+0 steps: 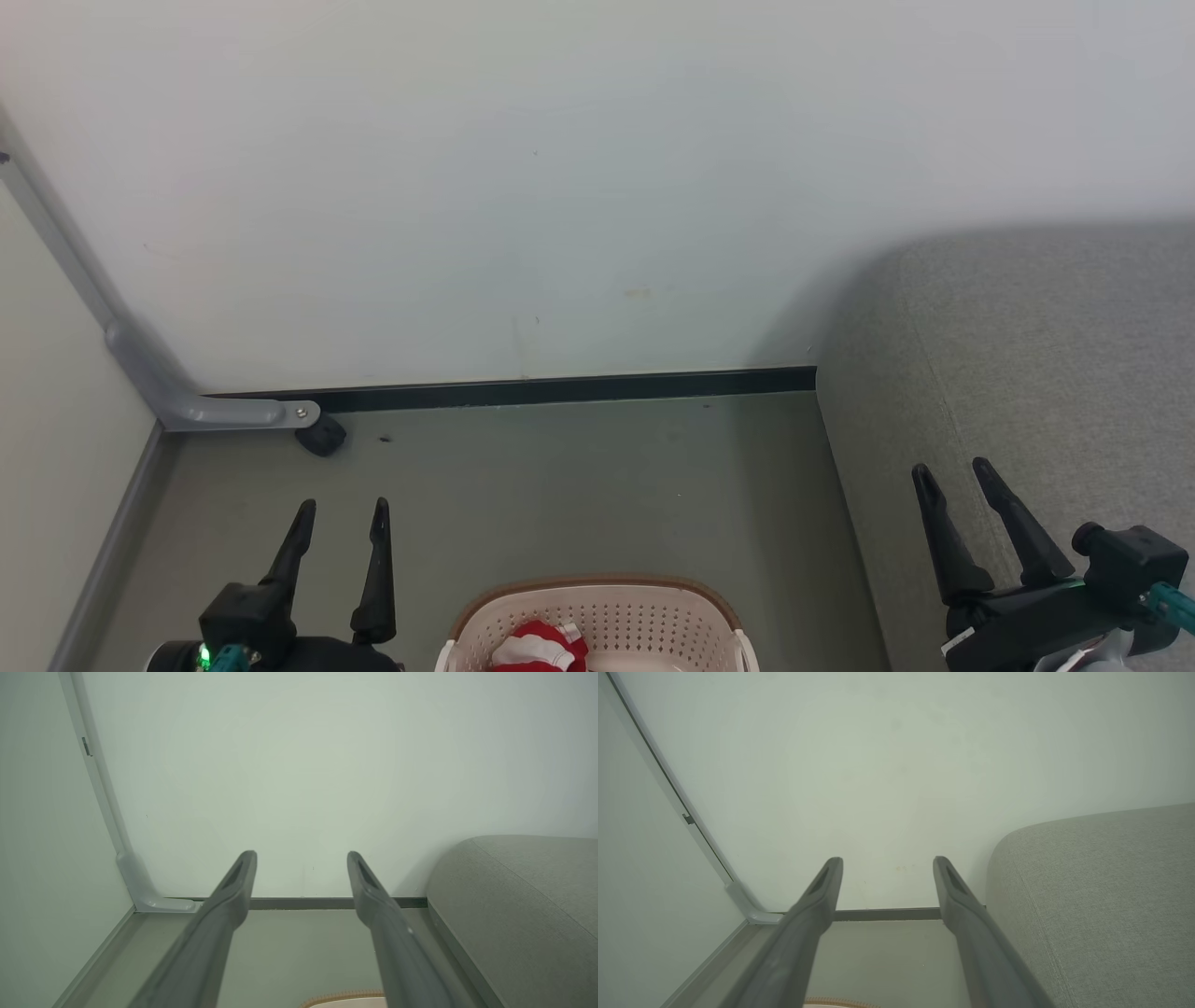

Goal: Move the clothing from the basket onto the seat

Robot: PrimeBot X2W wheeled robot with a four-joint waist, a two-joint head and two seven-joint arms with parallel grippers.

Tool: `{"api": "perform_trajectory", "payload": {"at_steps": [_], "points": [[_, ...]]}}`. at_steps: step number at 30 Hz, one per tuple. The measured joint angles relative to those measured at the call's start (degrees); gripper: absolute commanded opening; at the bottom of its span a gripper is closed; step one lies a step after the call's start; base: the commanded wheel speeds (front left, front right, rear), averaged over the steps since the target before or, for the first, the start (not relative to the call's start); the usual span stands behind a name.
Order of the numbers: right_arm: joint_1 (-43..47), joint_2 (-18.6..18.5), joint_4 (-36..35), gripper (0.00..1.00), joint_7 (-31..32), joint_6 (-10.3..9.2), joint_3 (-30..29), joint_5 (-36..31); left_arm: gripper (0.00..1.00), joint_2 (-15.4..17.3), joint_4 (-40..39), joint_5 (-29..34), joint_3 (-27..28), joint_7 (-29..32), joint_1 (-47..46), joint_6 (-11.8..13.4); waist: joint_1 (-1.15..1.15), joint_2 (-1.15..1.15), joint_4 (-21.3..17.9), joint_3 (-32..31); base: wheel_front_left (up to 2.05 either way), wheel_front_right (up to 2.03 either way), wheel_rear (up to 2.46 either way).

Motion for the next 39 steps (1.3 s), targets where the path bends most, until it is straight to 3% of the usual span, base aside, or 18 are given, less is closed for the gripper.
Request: {"api": "perform_trajectory", "payload": {"at_steps": [16, 39], "points": [[0.0, 0.9, -0.2, 1.0, 0.0, 0.38, -1.5, -0.2, 1.0, -0.9, -0.2, 0.5, 1.4, 0.0, 0.0, -0.9, 0.0, 0.0, -0.4, 1.4, 0.0, 0.0, 0.0], [-3.4, 1.8, -1.8, 1.0, 0.0, 0.84, -2.1, -0.5, 1.0, -1.8, -0.9, 2.0, 0.9, 0.0, -3.5, -2.6, 0.0, 0.0, -2.7, 9.8, 0.0, 0.0, 0.0]]}}
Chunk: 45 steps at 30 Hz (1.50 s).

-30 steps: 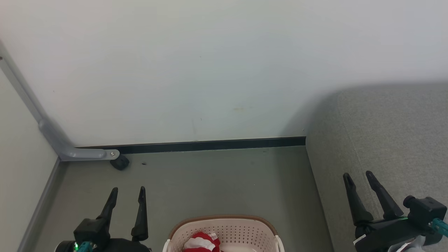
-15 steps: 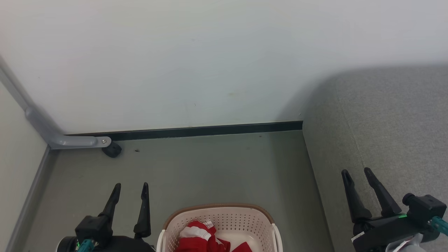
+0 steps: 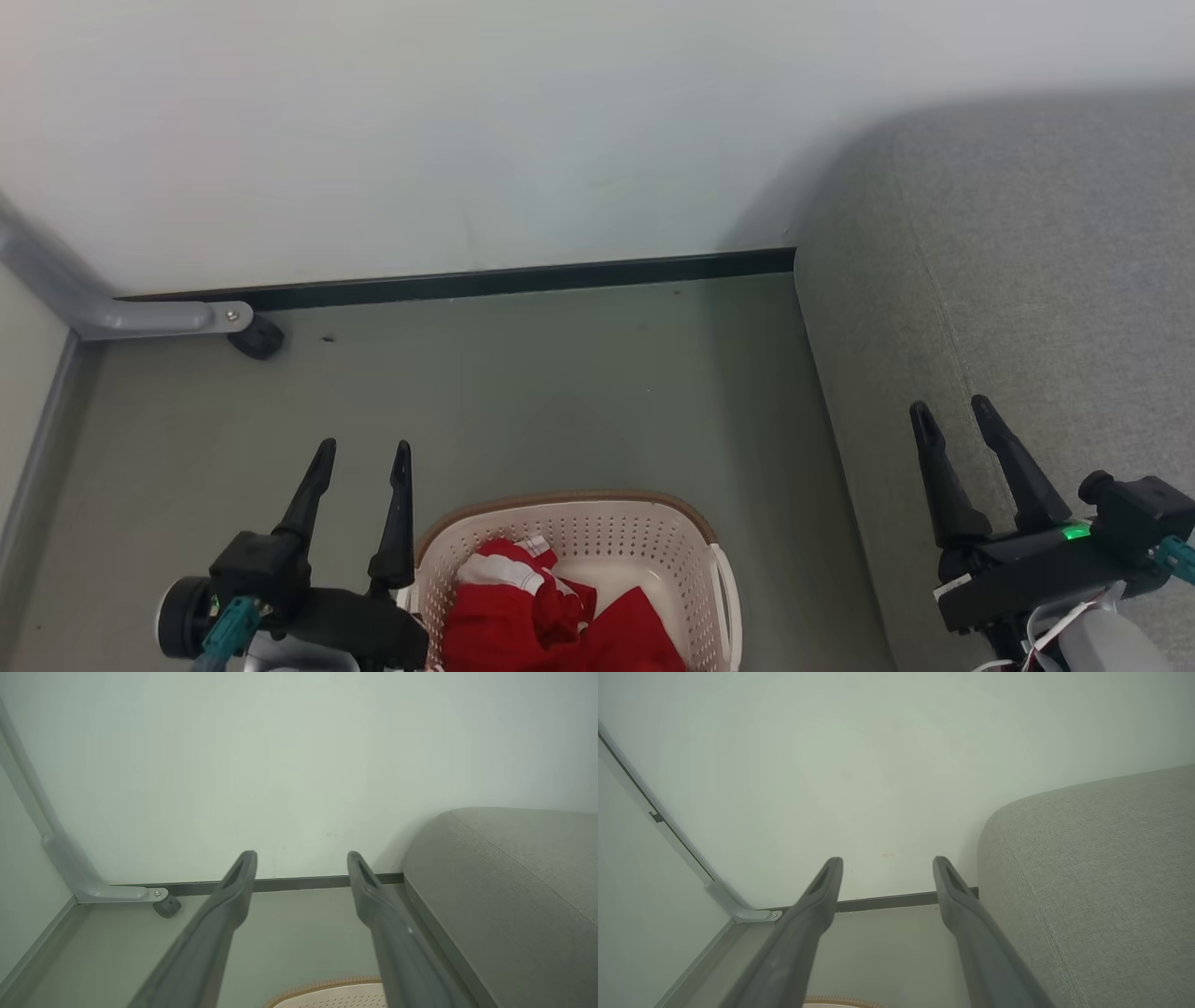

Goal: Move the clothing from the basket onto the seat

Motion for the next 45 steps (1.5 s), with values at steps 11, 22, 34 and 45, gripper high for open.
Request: {"api": "perform_trajectory", "payload": {"at_steps": [11, 22, 34, 45], "points": [[-4.1, 0.7, -0.6, 1.0, 0.0, 0.43, 0.1, -0.4, 1.0, -0.1, 2.2, 0.7, -0.7, 0.0, -3.9, -1.0, 0.0, 0.0, -1.3, 6.7, 0.0, 0.0, 0.0], [-7.5, 1.3, -1.7, 1.0, 0.0, 0.43, 0.4, -0.5, 1.0, 0.1, 8.4, 1.0, -1.3, 0.0, -8.4, -1.9, 0.0, 0.0, -2.9, 13.1, 0.0, 0.0, 0.0], [-10.8, 1.9, -2.4, 1.0, 0.0, 0.43, 0.9, -0.4, 1.0, 0.1, 16.3, 1.3, -1.6, 1.1, -13.4, -2.0, 0.01, 0.01, -4.7, 20.0, 0.0, 0.0, 0.0], [-13.4, 1.9, -3.4, 1.0, 0.0, 0.43, 0.8, 0.1, 1.0, 0.0, 22.6, 1.7, -2.6, 1.7, -17.9, -3.0, 0.0, 0.0, -6.1, 25.0, 0.0, 0.0, 0.0]]}}
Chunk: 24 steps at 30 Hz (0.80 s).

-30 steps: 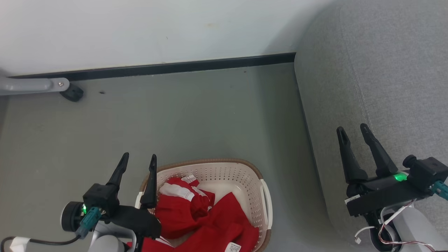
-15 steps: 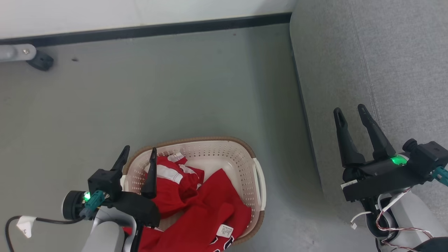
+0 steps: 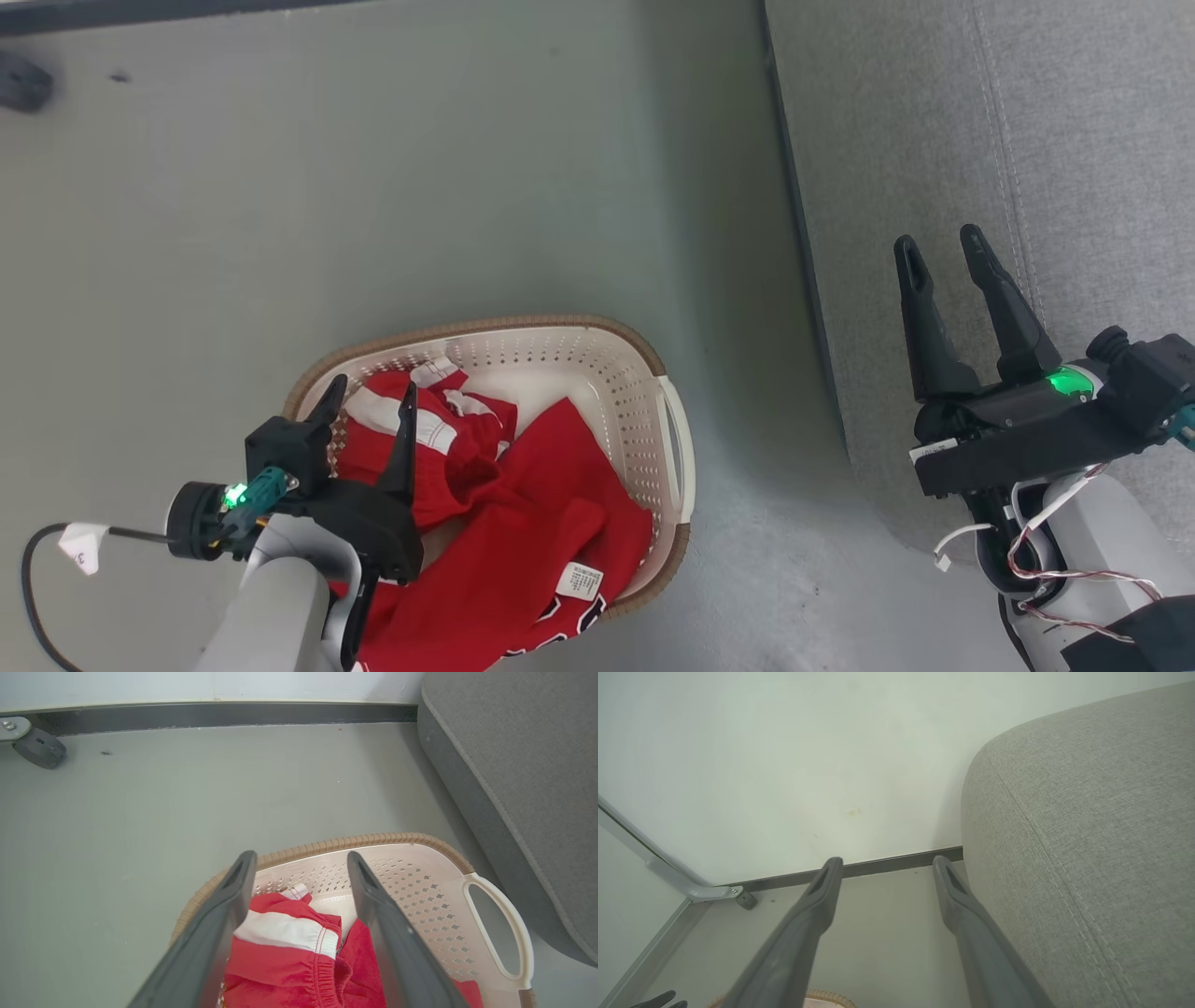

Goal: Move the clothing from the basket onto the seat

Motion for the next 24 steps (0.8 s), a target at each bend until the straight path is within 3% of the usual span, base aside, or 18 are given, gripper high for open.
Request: {"api": "perform_trajectory", "payload": {"at_steps": [24], "points": [[-4.5, 0.2, -0.5, 1.0, -0.2, 0.0, 1.4, 0.4, 1.0, -1.3, 12.8, 1.7, -4.0, 2.5, -7.2, -1.0, 0.0, 0.0, -2.5, 8.4, 0.0, 0.0, 0.0]]}}
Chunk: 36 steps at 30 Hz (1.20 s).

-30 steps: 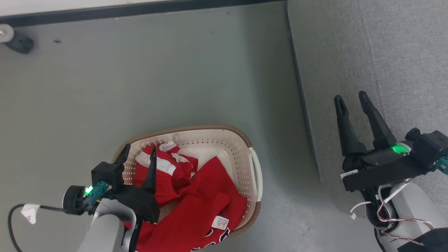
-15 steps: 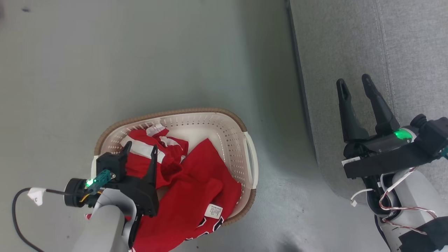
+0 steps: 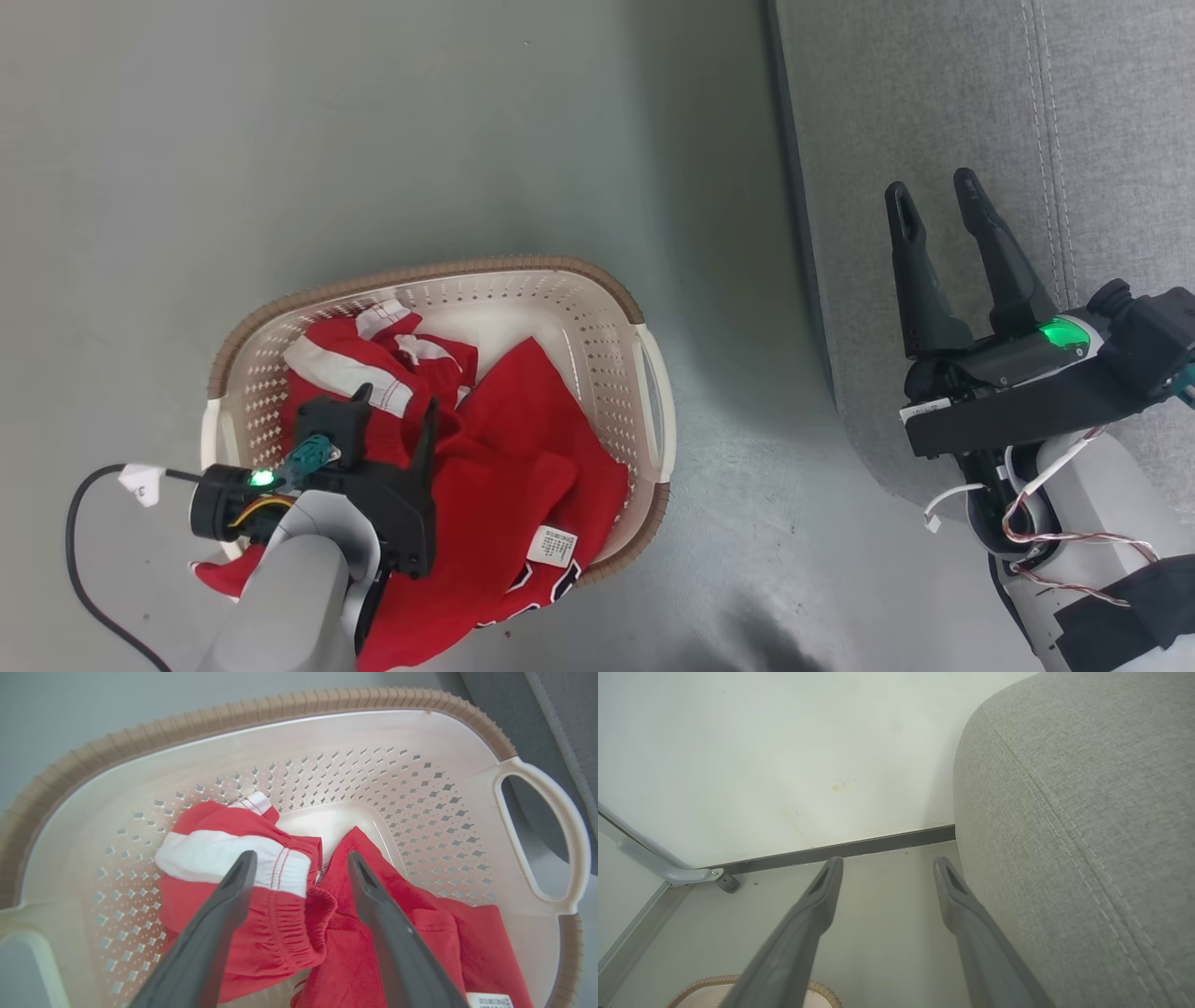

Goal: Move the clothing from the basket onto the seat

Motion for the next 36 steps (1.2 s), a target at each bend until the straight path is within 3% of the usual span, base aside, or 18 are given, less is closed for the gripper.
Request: {"api": "perform_trajectory", "payload": {"at_steps": [6, 16, 23, 24, 25, 26, 27, 28, 36], "points": [[-0.6, 0.4, 0.1, 1.0, 0.0, 0.0, 0.6, 0.1, 1.0, -0.1, 3.2, 1.0, -0.2, 1.8, -2.2, 0.2, 0.0, 0.0, -0.9, 1.0, 0.0, 0.0, 0.0], [-2.0, 1.2, 0.3, 1.0, 0.0, 0.01, 1.7, 0.5, 1.0, 1.2, 8.8, 2.2, 0.2, 4.5, -6.5, 5.2, 0.0, 0.0, -3.0, 2.6, 0.0, 0.0, 0.0], [-2.3, 1.8, 0.5, 1.0, -0.2, 0.07, 2.1, 0.5, 1.0, 1.0, 13.2, 2.7, -1.1, 8.5, -7.9, 4.6, 0.0, -0.01, -4.2, 3.2, 0.0, 0.0, 0.0], [-2.3, 1.8, 0.6, 1.0, -0.2, 0.08, 2.2, 0.5, 0.89, 1.0, 13.4, 2.7, -1.1, 8.5, -7.9, 4.6, 0.0, -0.01, -4.2, 3.2, 0.0, 0.0, 0.0], [-2.3, 1.8, 0.7, 1.0, -0.2, 0.08, 2.2, 0.5, 0.49, 1.0, 13.6, 2.6, -1.1, 8.5, -7.9, 4.6, 0.0, -0.01, -4.3, 3.1, 0.0, 0.0, 0.0], [-2.3, 1.9, 0.8, 1.0, -0.2, 0.08, 2.2, 0.5, 0.33, 0.9, 13.8, 2.6, -1.1, 8.5, -7.9, 4.5, 0.0, -0.01, -4.3, 3.1, 0.0, 0.0, 0.0], [-2.4, 1.9, 0.9, 1.0, -0.2, 0.08, 2.3, 0.6, 0.09, 0.9, 14.0, 2.6, -1.0, 8.5, -7.9, 4.5, 0.0, -0.01, -4.4, 3.0, 0.0, 0.0, 0.0], [-2.4, 1.9, 1.2, 1.0, -0.2, 0.09, 2.3, 0.6, 0.0, 0.8, 14.3, 2.6, -1.0, 8.5, -7.9, 4.5, 0.0, -0.01, -4.4, 2.9, 0.0, 0.0, 0.0], [-2.4, 1.7, 2.9, 1.0, -0.2, 0.08, 2.4, 0.6, 0.0, -0.1, 15.4, 1.9, -0.6, 7.3, -7.8, 3.2, -0.01, -0.01, -4.2, 1.3, 0.0, 0.0, 0.0]]}}
